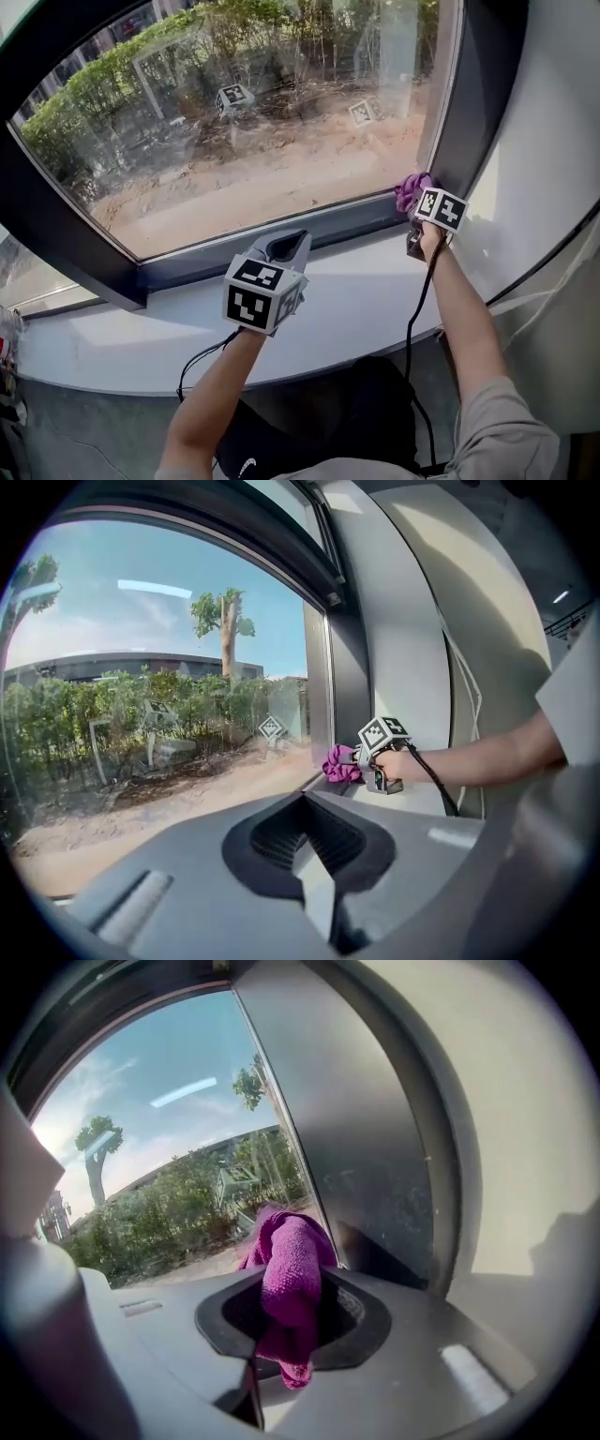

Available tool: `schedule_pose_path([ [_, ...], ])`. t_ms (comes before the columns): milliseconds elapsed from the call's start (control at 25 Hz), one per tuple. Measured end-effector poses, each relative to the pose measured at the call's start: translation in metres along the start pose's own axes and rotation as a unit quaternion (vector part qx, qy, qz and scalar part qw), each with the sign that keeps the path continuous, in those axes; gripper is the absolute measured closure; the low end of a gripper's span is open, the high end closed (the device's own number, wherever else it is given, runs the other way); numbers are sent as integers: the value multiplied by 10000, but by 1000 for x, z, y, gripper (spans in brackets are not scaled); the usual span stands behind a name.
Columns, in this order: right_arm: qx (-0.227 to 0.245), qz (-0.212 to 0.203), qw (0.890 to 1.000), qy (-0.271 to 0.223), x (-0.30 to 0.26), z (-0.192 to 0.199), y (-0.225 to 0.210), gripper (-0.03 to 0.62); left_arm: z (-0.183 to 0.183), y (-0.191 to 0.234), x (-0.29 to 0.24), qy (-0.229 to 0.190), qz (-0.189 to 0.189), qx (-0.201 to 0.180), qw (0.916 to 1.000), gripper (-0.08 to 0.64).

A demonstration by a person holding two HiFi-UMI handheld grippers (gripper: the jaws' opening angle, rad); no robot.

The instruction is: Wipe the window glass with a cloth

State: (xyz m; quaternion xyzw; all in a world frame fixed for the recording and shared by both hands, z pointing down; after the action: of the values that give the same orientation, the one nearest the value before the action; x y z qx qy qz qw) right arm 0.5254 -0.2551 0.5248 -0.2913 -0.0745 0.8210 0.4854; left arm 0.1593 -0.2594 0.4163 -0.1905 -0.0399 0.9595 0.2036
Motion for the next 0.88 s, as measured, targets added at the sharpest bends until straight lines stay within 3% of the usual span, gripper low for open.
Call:
schedule_pose_path([
  [200, 281, -533, 9975, -357, 35, -5, 28, 482, 10, 8, 19, -274, -41, 261, 9993, 559],
  [400, 822, -1227, 9856, -821, 77, -8, 76, 482, 16, 19, 39, -520, -218, 456, 9974, 559],
  [640, 1430, -2127, 9580, -1284, 135, 4, 148, 480, 16, 26, 68, -854, -384, 424, 9947, 559],
  [880, 2045, -2898, 9205, -1637, 185, 21, 225, 479, -1, 41, 98, -1224, -508, 157, 9911, 559],
])
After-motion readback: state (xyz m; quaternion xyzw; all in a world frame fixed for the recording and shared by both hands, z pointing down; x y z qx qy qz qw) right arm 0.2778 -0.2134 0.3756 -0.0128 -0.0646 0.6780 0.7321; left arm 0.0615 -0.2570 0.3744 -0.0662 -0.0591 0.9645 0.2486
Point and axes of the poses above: the fingertips, and each gripper's own axes: x backward along the fingers, y to its left, z out of its underside, the point moved 7 cm from there along x, backward along the fingers, and after that the axes turned 5 degrees about -x, right-handed, at the moved point
